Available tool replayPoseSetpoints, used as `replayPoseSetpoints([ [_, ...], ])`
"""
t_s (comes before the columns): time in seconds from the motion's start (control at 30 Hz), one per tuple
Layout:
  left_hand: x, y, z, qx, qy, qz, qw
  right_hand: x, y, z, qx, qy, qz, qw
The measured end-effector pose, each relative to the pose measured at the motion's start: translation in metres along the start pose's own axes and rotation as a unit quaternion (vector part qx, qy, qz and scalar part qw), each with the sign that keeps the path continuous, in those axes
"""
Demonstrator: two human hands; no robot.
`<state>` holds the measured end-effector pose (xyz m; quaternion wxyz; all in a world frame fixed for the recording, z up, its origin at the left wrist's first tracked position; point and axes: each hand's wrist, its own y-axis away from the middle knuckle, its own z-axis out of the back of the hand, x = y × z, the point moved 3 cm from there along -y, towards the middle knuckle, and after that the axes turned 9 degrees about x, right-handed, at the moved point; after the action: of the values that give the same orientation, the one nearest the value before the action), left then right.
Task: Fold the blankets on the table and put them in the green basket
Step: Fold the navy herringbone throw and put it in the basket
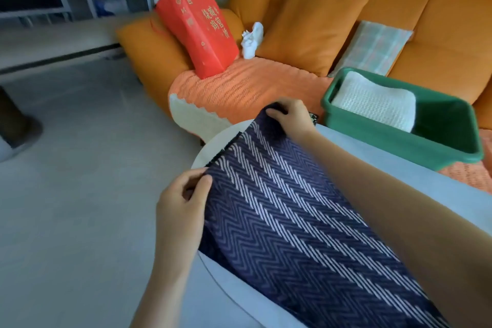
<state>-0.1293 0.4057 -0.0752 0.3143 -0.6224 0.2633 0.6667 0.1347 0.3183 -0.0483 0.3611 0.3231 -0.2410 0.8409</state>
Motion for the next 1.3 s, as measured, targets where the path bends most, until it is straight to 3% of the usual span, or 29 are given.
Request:
replayPoseSetpoints([
  [0.13,0.036,-0.028,0.021,-0.029,-0.119,0.015,0.992,-0.017,-0.024,-0.055,0.059,0.1,-0.085,0.99],
  [0.23,0.061,-0.034,0.026,-0.028,-0.149,0.029,0.988,-0.034,-0.028,-0.077,0.064,0.123,-0.116,0.984],
  [0.47,0.05,-0.043,0.032,-0.076,-0.139,-0.025,0.987,-0.028,-0.04,-0.079,-0.038,0.103,-0.056,0.992],
  [0.57,0.064,-0.048,0.033,-0.067,-0.191,-0.01,0.979,-0.033,-0.039,-0.091,0.007,0.174,-0.064,0.983],
  [0.67,0.082,-0.044,0.031,-0.068,-0.32,0.018,0.945,-0.041,-0.023,-0.101,0.05,0.23,-0.068,0.969],
  [0.8,0.058,-0.028,0.014,-0.093,-0.368,-0.071,0.922,-0.037,0.012,-0.076,0.03,0.184,-0.019,0.982],
  [0.87,0.041,-0.011,-0.013,-0.035,-0.358,-0.124,0.925,-0.041,0.042,-0.05,0.037,0.194,0.009,0.98],
  [0.97,0.033,0.033,-0.077,0.126,-0.323,-0.183,0.92,-0.067,0.107,0.003,0.019,0.215,-0.028,0.976],
  [1.1,0.037,0.1,-0.165,0.342,-0.43,-0.243,0.799,-0.103,0.2,0.062,0.057,0.271,-0.093,0.956],
  [1.23,0.049,0.153,-0.209,0.408,-0.509,-0.229,0.722,-0.124,0.256,0.067,0.173,0.346,-0.11,0.915],
  [1.3,0.06,0.169,-0.216,0.41,-0.536,-0.239,0.698,-0.136,0.27,0.068,0.192,0.341,-0.126,0.912],
])
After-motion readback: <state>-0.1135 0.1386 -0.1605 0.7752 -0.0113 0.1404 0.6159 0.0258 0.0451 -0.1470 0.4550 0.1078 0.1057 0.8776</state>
